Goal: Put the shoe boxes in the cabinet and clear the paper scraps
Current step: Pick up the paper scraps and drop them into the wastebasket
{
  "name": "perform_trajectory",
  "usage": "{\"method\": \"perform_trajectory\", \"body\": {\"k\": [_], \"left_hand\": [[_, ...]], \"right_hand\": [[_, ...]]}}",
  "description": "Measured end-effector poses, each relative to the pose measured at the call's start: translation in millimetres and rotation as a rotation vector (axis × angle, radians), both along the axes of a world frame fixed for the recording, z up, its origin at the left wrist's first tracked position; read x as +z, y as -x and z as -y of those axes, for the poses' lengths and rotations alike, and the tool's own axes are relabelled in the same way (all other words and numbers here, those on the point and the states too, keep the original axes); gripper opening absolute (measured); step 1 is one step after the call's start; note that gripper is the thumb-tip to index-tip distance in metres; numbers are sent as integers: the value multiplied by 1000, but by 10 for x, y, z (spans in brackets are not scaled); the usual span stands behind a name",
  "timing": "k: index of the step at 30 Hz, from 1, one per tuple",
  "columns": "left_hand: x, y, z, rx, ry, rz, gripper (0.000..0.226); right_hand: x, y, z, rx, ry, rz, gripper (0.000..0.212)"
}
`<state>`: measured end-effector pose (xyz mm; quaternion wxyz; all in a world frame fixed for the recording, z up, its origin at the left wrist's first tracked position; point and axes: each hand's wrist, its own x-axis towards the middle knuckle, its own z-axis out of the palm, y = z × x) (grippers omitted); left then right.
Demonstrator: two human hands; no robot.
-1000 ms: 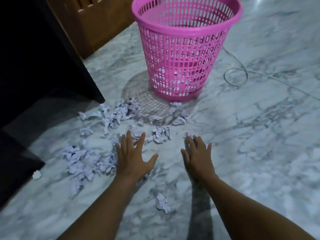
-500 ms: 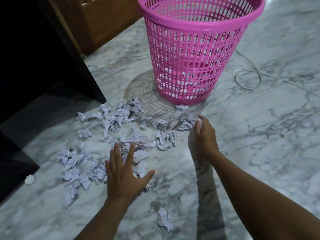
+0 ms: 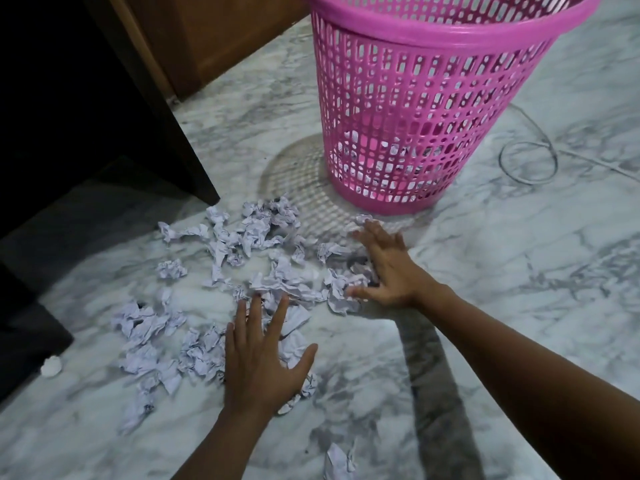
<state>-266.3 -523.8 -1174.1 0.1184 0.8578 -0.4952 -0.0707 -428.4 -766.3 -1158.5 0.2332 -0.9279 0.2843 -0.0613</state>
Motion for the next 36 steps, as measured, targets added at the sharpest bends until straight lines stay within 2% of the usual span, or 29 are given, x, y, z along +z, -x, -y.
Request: {"method": "perform_trajectory", "body": {"k": [4,6,8,11,13,16,24,29,32,36], "left_hand": [[-16,3,-1,-25,26,37,78],[-35,1,-11,-49,75,56,71],[-46,-3,-14,-59,104,72,66],[-75,0,-9,-56,137,65,55],[-108,10,-16,-65,165,62,46],[-128,28,-18,-72,202,73,39],[-93,39,44,-142,315,146,17],[-3,31,129,-205,196,149,32],[82,-9,205,-210,124,56,33],[315,-31,258,-52,188,-238,23]], "right_hand": [[-33,-222,-133,178,229,-81,117],[-30,-326,-86,256,372,-138,118],[6,-432,-31,341,432,-155,112],[8,-558,-26,442,286,-176,88],[-6,-590,-129,448,171,-90,70],[-75,-602,-274,393,145,57,49],[-110,-500,-655,186,124,244,45],[-109,-480,-724,-40,-78,262,43],[-16,-478,-759,-211,-200,304,28],[214,-409,-740,-306,-270,348,14]]}}
